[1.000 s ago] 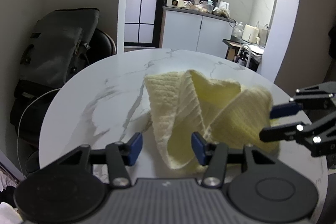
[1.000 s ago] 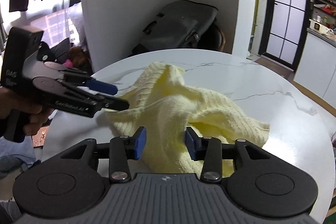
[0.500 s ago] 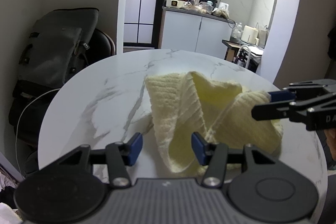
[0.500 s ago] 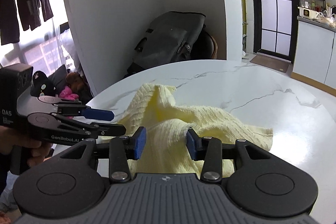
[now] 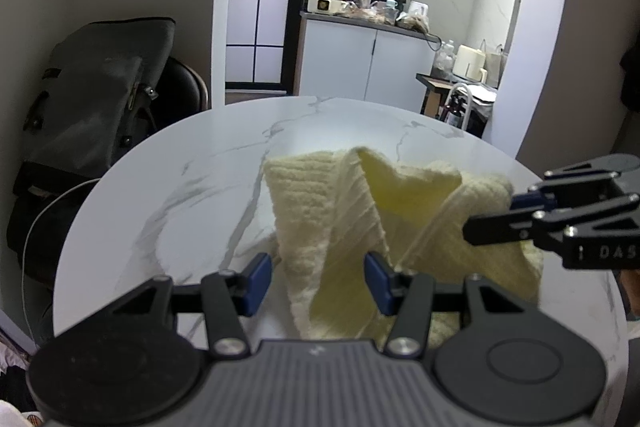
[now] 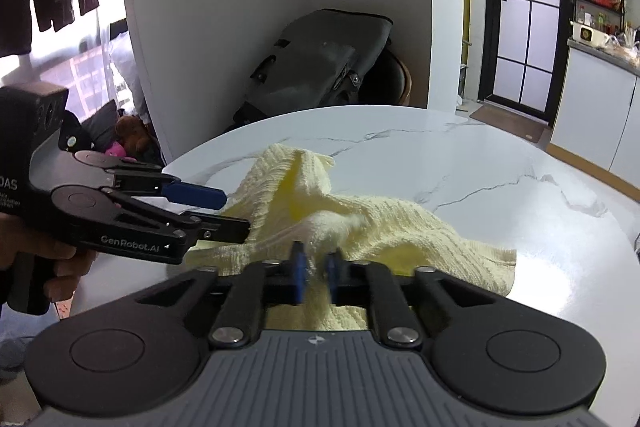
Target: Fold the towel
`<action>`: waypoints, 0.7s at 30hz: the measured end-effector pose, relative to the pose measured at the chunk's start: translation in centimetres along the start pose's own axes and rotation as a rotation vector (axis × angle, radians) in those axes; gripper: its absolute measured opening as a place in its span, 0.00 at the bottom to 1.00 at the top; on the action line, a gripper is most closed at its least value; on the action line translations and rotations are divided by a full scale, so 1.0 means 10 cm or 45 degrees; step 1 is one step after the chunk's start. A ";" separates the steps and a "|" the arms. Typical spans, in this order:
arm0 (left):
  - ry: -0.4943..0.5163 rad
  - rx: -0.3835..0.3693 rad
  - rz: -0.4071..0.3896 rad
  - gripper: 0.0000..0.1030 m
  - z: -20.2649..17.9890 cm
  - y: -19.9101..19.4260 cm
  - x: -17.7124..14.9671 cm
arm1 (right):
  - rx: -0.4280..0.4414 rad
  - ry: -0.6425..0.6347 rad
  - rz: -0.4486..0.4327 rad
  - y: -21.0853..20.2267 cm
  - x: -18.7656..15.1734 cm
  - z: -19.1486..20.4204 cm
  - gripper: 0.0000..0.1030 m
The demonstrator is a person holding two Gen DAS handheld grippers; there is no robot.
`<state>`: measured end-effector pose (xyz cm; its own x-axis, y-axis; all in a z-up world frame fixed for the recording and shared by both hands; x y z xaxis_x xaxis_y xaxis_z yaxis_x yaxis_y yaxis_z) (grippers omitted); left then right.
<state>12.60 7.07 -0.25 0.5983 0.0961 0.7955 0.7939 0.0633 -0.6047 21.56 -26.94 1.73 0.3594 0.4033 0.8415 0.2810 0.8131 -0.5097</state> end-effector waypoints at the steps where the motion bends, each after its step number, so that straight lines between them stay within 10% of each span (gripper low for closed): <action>1: 0.000 0.002 0.000 0.53 0.00 0.00 0.00 | -0.003 -0.001 -0.011 -0.02 -0.01 0.02 0.06; 21: -0.006 0.039 -0.009 0.53 0.04 -0.07 -0.01 | -0.059 -0.053 -0.204 -0.56 -0.16 0.33 0.06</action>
<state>11.95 7.38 0.12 0.5922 0.1000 0.7996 0.7943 0.0943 -0.6001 16.53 -30.74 3.85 0.2696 0.2881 0.9189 0.3731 0.8484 -0.3755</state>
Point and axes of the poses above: each gripper's, at about its wrist camera, not at the fingertips, and y roughly the way its jaws point, z to its left, x to its top, the point moved 1 cm from there along y, roughly the way its jaws point, and after that the axes turned 7 degrees about x, right-handed, at the moved point
